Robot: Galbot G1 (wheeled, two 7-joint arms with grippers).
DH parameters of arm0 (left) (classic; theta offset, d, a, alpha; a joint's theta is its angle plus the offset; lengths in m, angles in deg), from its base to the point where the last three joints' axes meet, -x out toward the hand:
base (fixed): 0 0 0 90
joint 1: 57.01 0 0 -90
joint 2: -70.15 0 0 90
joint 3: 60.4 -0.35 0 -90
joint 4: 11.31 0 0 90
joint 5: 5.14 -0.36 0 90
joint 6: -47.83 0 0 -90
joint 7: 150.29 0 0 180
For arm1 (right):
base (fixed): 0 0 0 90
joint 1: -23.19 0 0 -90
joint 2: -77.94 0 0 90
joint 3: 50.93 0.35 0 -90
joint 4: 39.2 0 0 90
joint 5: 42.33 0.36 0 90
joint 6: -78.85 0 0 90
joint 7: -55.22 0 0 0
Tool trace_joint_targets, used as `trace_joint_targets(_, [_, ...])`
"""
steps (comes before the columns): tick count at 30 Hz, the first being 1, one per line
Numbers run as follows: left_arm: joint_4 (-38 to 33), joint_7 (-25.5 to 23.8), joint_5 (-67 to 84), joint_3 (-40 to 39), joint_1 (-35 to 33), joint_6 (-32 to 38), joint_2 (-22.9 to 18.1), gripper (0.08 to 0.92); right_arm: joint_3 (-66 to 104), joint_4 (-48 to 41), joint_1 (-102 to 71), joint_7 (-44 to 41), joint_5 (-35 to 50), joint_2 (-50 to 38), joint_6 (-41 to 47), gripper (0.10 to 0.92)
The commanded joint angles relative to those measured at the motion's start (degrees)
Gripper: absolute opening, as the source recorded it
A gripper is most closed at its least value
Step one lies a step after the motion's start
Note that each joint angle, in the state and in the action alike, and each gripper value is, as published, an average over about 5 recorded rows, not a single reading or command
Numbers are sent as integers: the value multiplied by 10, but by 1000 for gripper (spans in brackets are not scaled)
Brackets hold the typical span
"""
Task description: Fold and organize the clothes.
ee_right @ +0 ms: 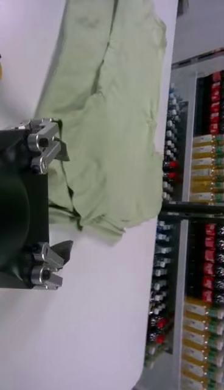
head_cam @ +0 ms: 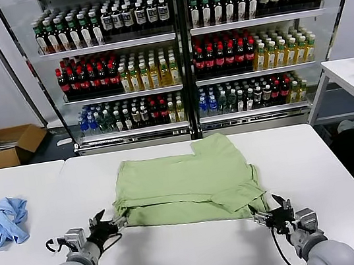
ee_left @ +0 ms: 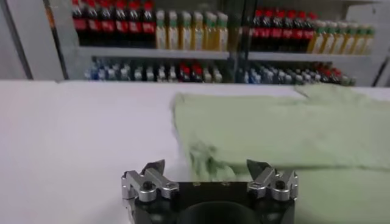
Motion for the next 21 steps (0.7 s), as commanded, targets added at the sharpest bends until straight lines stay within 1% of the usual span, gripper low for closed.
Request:
trace_joint_targets(1, [0,4,-85,-4,-15,-54,-1,822,1,9,-19,28,19,11,11,811])
trace_joint_targets(3, [12,13,-88,-4,-10,-54,0,805,2,5,-18,25,23,12,12,775])
trace_joint_targets(5, [19,21,-80,-3,-6,-54,1,771,1,1,-15,23,26,13,13,715])
trace_joint_targets(12, [19,18,-68,-5,0,-54,0,568,-2,-2,-8,27,48,20,15,533])
trace_joint_targets(21, [15,2,-64,-5,-2,-53,-6,308,1,2,-8,33,49,21,20,273])
